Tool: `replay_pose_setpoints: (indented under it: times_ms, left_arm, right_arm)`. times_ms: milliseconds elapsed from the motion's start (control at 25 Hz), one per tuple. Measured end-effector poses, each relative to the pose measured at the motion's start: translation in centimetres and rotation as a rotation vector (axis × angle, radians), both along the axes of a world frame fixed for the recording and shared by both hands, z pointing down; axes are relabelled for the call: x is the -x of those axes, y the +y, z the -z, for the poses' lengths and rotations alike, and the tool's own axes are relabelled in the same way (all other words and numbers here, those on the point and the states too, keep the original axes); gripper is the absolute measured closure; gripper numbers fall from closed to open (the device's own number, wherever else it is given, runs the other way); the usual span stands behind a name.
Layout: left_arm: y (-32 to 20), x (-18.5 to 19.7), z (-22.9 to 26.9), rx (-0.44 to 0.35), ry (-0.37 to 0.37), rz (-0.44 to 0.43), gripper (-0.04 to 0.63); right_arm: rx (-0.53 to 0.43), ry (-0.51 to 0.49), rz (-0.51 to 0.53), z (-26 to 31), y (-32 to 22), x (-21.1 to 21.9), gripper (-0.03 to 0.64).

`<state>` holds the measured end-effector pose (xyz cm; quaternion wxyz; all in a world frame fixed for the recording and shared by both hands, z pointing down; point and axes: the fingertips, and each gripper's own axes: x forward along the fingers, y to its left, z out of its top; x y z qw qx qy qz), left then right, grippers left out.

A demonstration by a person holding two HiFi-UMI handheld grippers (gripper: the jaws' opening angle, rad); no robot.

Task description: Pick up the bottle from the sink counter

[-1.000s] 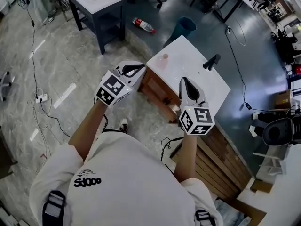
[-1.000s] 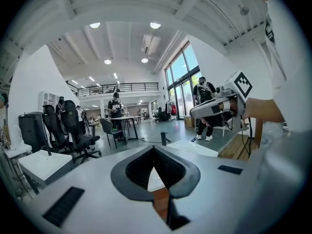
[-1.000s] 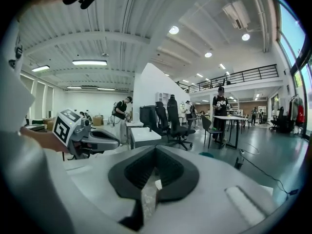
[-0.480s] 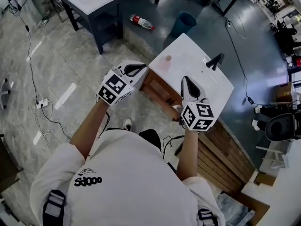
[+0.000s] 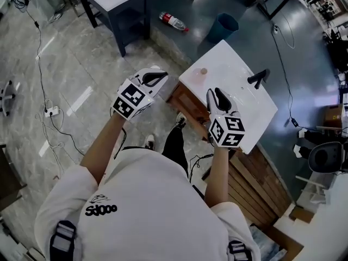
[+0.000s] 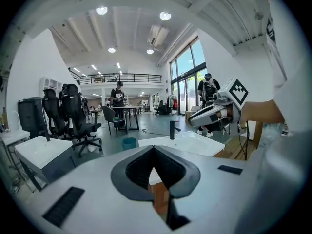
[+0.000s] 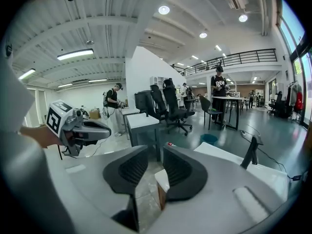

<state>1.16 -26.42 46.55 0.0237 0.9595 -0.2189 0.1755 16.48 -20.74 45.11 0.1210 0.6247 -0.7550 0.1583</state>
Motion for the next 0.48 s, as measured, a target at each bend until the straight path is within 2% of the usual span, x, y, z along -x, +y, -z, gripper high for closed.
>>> replay_pose_setpoints:
  times_ms: [480]
  left_arm:
    - [-3.2,-0.8,-2.9,0.062,-0.027,0.076,0.591]
  right_arm:
    - [0.076,-0.013,0.067,-4.6,-5.7,-1.7,0.445]
